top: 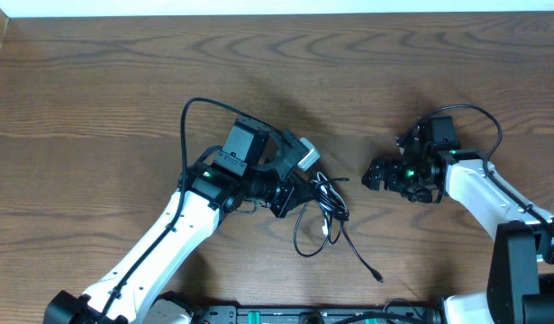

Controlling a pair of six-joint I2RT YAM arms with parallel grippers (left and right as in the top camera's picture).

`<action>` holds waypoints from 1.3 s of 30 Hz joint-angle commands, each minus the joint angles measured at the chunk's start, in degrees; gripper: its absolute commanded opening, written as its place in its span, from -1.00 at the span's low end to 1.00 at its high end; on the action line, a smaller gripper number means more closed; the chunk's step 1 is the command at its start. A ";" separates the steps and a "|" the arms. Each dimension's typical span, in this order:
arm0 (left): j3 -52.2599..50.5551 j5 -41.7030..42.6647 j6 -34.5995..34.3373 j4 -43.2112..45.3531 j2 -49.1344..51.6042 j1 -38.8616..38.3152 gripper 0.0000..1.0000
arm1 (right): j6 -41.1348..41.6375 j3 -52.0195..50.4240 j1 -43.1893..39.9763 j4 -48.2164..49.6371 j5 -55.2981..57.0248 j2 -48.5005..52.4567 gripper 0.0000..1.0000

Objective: Untangle cables

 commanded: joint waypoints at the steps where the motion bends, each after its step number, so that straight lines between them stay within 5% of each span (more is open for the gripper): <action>1: -0.07 0.55 0.31 0.33 0.07 0.02 -0.85 | 0.13 -0.79 0.28 -0.28 3.39 1.03 0.99; 39: -0.07 0.55 0.31 1.18 0.07 0.02 -0.85 | 0.13 -0.79 0.28 -0.28 3.39 1.03 0.99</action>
